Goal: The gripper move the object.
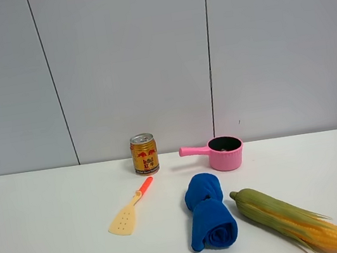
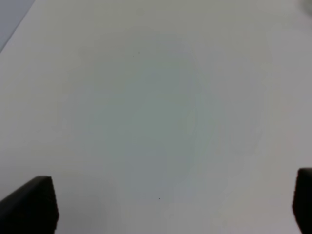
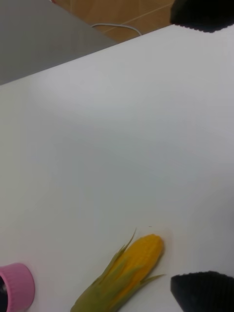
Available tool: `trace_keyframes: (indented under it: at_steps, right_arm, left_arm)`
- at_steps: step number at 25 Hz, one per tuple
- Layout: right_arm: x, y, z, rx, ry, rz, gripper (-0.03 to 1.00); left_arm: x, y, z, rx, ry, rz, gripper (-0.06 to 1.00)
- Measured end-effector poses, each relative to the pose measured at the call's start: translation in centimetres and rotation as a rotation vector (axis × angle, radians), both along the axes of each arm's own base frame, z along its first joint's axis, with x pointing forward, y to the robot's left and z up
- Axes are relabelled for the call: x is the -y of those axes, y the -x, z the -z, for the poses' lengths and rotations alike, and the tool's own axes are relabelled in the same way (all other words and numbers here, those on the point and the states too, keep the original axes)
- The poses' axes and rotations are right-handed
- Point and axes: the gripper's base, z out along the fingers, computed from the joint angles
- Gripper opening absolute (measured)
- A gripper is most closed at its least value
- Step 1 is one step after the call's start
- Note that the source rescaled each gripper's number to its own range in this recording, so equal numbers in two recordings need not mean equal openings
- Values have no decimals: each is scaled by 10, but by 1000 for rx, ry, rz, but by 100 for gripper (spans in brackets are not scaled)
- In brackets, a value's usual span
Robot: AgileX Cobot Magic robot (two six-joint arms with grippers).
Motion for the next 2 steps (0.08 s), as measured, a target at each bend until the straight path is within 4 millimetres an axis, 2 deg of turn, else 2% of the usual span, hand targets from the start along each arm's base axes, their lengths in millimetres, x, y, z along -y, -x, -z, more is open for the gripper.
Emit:
trace_keyframes:
  at_steps: [2]
  right_arm:
    - [0, 0, 0, 0, 0, 0, 100]
  left_arm:
    - [0, 0, 0, 0, 0, 0, 100]
